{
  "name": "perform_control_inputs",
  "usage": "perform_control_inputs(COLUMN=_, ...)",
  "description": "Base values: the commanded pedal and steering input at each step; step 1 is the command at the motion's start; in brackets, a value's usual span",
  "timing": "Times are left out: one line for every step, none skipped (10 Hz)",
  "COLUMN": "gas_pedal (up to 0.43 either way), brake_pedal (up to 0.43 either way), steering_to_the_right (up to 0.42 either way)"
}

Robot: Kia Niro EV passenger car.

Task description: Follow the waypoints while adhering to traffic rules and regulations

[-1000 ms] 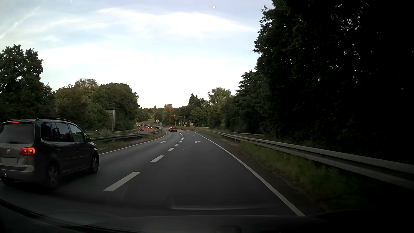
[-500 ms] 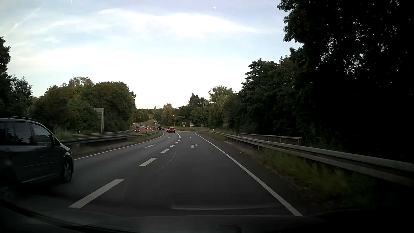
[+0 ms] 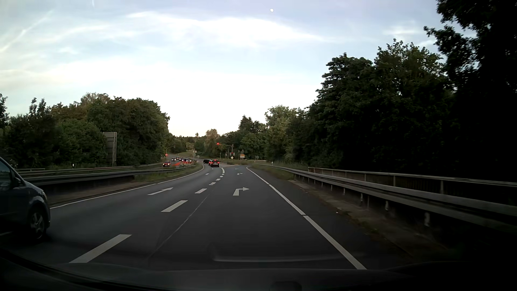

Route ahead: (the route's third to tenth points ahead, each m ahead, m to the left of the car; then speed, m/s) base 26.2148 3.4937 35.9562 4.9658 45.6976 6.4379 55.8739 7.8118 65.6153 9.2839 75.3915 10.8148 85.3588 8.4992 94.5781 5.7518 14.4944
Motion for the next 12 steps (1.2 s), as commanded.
perform_control_inputs(gas_pedal=0.0, brake_pedal=0.098, steering_to_the_right=-0.012)
perform_control_inputs(gas_pedal=0.0, brake_pedal=0.098, steering_to_the_right=-0.011)
perform_control_inputs(gas_pedal=0.0, brake_pedal=0.098, steering_to_the_right=-0.011)
perform_control_inputs(gas_pedal=0.0, brake_pedal=0.098, steering_to_the_right=-0.011)
perform_control_inputs(gas_pedal=0.0, brake_pedal=0.098, steering_to_the_right=-0.012)
perform_control_inputs(gas_pedal=0.0, brake_pedal=0.098, steering_to_the_right=-0.012)
perform_control_inputs(gas_pedal=0.0, brake_pedal=0.098, steering_to_the_right=-0.012)
perform_control_inputs(gas_pedal=0.0, brake_pedal=0.098, steering_to_the_right=-0.012)
perform_control_inputs(gas_pedal=0.0, brake_pedal=0.104, steering_to_the_right=-0.012)
perform_control_inputs(gas_pedal=0.0, brake_pedal=0.104, steering_to_the_right=-0.012)
perform_control_inputs(gas_pedal=0.0, brake_pedal=0.11, steering_to_the_right=-0.012)
perform_control_inputs(gas_pedal=0.0, brake_pedal=0.11, steering_to_the_right=-0.011)
